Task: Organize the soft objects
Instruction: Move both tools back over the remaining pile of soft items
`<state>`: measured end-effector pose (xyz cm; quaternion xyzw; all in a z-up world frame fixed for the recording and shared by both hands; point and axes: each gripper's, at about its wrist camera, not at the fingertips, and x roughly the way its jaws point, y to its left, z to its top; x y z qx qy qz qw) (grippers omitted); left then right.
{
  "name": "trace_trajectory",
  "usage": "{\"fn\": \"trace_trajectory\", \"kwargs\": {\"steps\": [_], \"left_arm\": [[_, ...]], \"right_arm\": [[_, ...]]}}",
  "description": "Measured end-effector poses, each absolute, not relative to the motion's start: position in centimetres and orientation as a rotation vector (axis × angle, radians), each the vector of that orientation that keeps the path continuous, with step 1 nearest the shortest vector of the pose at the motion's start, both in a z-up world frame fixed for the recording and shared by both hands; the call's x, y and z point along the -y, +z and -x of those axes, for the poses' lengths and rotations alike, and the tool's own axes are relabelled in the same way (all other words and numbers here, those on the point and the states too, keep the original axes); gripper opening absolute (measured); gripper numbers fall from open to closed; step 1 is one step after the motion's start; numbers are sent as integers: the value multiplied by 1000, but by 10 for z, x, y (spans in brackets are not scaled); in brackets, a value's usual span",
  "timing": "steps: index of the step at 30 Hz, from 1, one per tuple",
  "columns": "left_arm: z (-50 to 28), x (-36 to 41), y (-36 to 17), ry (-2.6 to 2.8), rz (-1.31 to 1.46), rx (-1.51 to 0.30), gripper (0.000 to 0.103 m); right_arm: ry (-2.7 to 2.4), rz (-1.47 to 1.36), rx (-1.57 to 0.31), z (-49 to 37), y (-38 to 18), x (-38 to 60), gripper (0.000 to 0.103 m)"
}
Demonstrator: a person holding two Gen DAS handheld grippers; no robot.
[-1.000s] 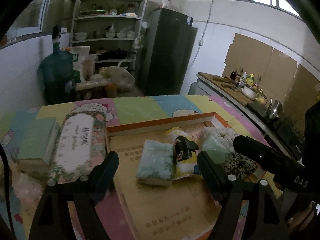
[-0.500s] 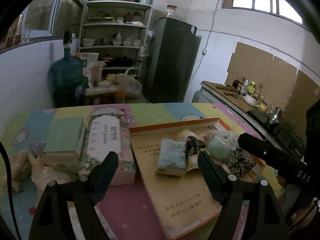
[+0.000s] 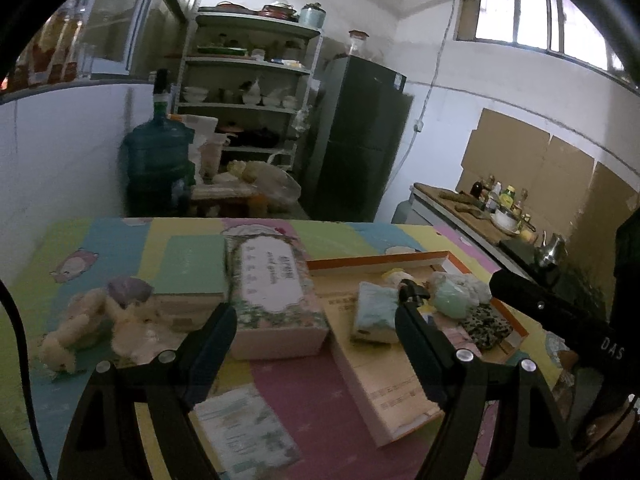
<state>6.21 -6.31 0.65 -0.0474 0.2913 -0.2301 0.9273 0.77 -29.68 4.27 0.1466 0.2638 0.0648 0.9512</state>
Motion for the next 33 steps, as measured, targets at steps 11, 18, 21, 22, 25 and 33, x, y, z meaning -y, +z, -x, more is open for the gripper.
{"fn": "trace_trajectory", "kwargs": {"steps": [11, 18, 21, 22, 25, 33], "left_arm": [[-59, 8, 2, -420, 148, -591, 81], [-58, -22, -3, -386, 177, -582, 81], [-58, -37, -5, -367, 192, -578, 81], [-58, -41, -6, -361, 198, -577, 81], [-58, -54, -9, -346, 209, -579, 81], [-59, -79, -18, -325, 206, -584, 81]], "right_arm": [[174, -253, -559, -10, 42, 248, 76], [203, -235, -578, -16, 37, 222, 76], [212, -224, -590, -19, 34, 211, 76], [214, -221, -593, -19, 34, 208, 76], [226, -210, -603, -22, 31, 198, 76], [261, -191, -644, -31, 19, 173, 76]]}}
